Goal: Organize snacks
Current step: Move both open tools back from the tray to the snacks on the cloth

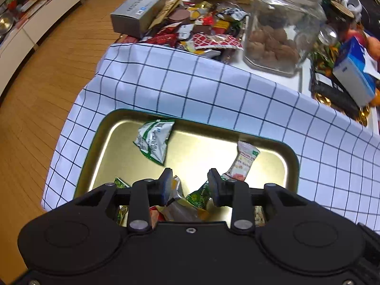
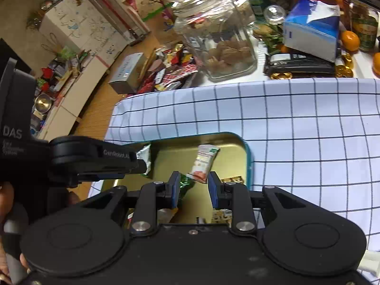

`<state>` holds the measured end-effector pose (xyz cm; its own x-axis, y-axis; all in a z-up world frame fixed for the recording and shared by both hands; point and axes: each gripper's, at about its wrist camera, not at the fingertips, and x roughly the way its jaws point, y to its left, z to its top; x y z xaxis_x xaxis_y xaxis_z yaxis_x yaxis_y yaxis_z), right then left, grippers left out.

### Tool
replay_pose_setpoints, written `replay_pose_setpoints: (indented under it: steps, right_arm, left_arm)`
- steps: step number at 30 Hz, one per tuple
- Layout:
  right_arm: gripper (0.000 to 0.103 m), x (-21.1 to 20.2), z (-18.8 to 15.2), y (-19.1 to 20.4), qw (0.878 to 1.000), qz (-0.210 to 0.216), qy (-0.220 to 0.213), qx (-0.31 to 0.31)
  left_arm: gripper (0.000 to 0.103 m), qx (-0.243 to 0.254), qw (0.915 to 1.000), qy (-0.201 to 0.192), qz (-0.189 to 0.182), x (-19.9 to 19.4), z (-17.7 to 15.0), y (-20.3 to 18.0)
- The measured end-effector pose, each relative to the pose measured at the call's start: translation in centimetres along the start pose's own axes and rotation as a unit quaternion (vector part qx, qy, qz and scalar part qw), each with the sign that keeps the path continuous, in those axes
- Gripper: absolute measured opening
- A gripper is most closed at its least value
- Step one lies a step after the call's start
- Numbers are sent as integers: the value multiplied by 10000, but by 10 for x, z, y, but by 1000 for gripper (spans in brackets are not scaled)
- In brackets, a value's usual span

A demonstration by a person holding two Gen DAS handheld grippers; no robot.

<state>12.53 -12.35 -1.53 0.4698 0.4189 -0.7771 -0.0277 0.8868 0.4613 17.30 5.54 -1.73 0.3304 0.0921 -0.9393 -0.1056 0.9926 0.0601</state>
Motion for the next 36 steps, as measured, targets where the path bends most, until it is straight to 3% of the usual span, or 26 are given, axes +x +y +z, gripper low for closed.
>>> replay_pose_setpoints:
  steps: [6, 14, 26, 36]
  right_arm:
    - [29, -1, 2, -14, 9992, -322, 59, 214]
    - [29, -15, 8, -52, 9951, -790, 62, 592]
    - [29, -55, 4, -125, 9837, -1489, 58, 1006]
    - [29, -65, -17, -152, 9825, -1581, 592, 782]
  left_arm:
    - [41, 273, 9994, 125, -168, -1, -3, -22]
    - [42, 521, 9951, 479, -690, 0, -13, -52]
    - [42, 1178, 9890, 515, -736, -3, -34, -104]
    - [42, 1577, 9831, 665, -655, 3, -49, -132]
